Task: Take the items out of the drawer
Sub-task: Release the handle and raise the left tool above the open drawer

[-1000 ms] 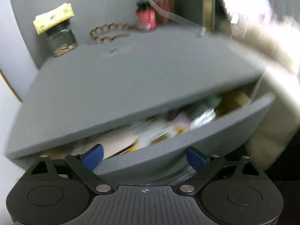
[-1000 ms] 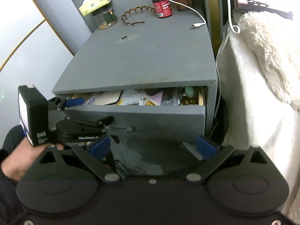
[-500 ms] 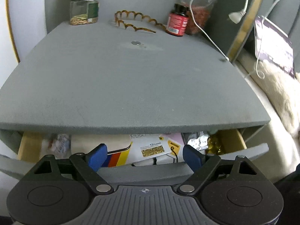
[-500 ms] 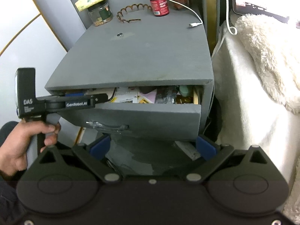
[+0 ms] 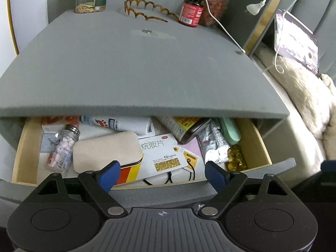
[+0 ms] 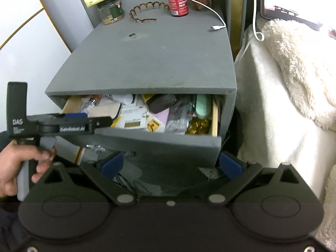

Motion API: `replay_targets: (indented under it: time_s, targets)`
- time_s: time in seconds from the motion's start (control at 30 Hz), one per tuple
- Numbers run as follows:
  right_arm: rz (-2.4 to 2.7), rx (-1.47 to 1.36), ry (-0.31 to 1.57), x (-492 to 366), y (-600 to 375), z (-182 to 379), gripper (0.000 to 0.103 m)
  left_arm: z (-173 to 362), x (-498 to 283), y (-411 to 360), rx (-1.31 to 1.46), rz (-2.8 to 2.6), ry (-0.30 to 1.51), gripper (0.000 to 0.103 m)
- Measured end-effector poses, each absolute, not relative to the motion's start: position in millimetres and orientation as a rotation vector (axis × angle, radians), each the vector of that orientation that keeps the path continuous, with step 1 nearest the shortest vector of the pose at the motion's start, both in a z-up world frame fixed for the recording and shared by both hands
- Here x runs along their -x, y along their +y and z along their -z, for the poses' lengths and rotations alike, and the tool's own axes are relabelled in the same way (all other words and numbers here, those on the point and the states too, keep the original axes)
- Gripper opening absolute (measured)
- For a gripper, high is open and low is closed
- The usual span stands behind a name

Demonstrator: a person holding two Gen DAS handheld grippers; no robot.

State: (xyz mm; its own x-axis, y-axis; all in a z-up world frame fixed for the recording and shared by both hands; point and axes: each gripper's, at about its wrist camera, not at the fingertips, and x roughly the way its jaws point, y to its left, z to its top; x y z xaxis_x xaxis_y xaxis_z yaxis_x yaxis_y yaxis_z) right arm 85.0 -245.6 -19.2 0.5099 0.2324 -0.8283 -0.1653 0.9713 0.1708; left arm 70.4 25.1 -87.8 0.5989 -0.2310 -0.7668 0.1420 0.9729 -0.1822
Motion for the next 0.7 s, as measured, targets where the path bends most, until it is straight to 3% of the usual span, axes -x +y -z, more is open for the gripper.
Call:
replay_targets:
  time_s: [0.7]
  targets:
    - [-0.254, -0.132, 0.99, -84.7, -256.2, 16.3, 0.099, 92.6, -72.1, 23.6, 0.099, 0.226, 0.977, 0.083]
